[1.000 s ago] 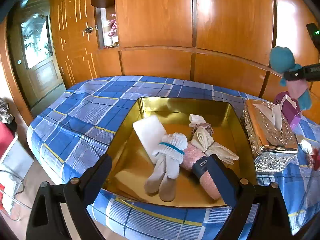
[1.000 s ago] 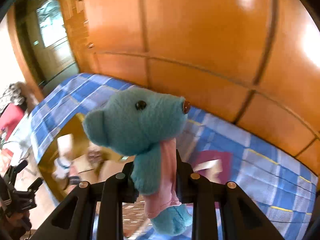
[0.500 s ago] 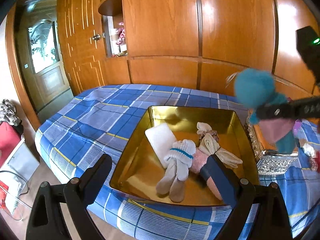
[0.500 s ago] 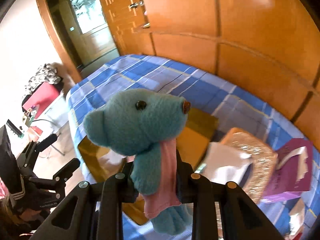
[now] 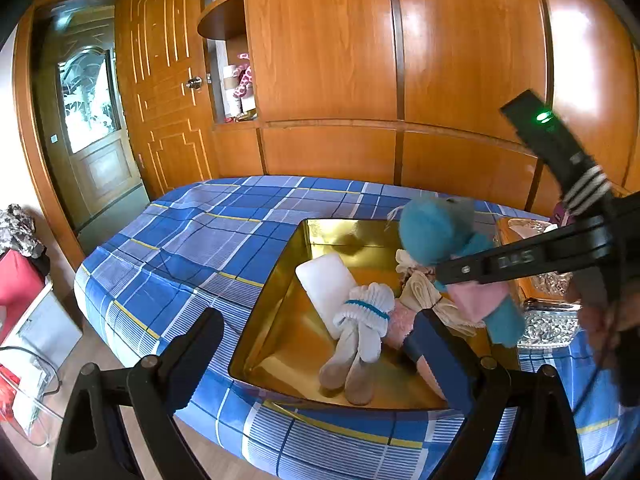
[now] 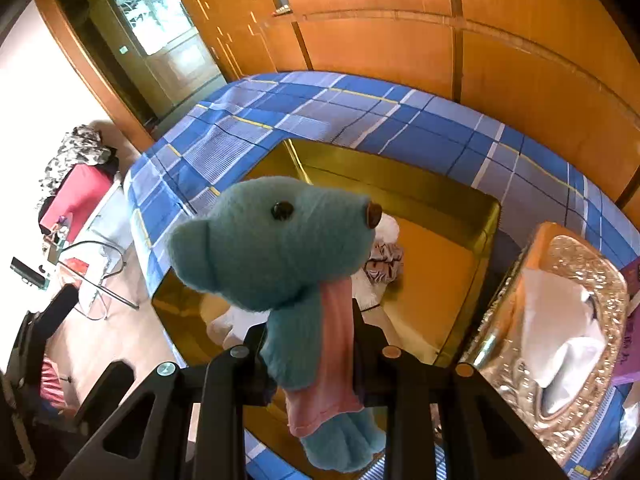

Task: Organize soft objects
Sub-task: 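Lower the teal plush toy into the gold tray and open the right tool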

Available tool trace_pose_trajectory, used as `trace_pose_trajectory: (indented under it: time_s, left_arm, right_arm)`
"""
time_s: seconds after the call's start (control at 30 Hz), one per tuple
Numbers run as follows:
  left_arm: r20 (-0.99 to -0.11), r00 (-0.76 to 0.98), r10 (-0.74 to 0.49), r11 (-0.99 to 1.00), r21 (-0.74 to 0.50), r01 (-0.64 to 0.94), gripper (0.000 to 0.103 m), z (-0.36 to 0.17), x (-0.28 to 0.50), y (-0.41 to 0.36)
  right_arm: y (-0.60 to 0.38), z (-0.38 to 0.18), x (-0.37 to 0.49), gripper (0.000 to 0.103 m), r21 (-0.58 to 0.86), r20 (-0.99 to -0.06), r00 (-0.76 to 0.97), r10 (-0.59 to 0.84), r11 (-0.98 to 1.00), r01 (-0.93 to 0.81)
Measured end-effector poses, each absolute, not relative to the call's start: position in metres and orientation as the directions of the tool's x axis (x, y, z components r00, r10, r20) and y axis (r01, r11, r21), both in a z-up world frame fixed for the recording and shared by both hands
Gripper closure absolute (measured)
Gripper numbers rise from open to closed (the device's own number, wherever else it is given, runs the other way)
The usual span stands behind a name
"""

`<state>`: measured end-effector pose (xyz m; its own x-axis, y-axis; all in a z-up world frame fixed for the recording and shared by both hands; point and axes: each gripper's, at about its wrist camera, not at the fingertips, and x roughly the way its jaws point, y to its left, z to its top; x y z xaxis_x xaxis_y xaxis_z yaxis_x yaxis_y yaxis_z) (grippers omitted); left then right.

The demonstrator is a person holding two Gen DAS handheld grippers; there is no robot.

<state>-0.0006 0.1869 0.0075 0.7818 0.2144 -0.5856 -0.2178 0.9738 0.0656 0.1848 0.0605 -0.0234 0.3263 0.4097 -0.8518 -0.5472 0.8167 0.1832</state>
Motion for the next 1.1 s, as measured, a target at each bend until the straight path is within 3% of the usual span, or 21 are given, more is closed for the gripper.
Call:
trace_pose_trajectory:
  time_s: [0.27,0.47,0.73,0.8,0.87,1.1]
  left_arm:
    - [-0.587,0.781,0.214,0.974,0.072,-0.213,0.006,0.005,0.000,0.186]
    - [-0.600,0.772,0.211,0.975,0.076,-0.207,0.006,0.001,0.002,0.185]
    - [-0.622,0.756,0.203,0.976,0.061,-0.211,0.006,-0.009,0.005,0.188]
    - [-0.629,0.752,0.199,0.975,0.050,-0.216,0.006,-0.011,0.005,0.190]
    - [-0.631,0.750,0.199,0.974,0.045,-0.220,0.006,-0.012,0.005,0.191]
    - [-0.627,0.754,0.194,0.975,0.039,-0.219,0.006,-0.011,0.004,0.191]
  right_arm:
    - [0.073,-0.044,0.206,0.075,0.083,-0.869,0.388,0.307,0.863,-0.498]
    - [0.083,-0.054,0.216,0.068,0.021,-0.867,0.426,0.259,0.873,-0.487]
    - [0.078,-0.047,0.210,0.055,0.039,-0.836,0.462,0.297,0.871,-0.490]
    - [0.073,-0.040,0.207,0.041,0.054,-0.815,0.483,0.320,0.872,-0.486]
    - [0.066,-0.031,0.205,0.035,0.077,-0.792,0.502,0.347,0.873,-0.481]
    - [0.030,0.001,0.193,0.035,0.134,-0.721,0.575,0.388,0.891,-0.433]
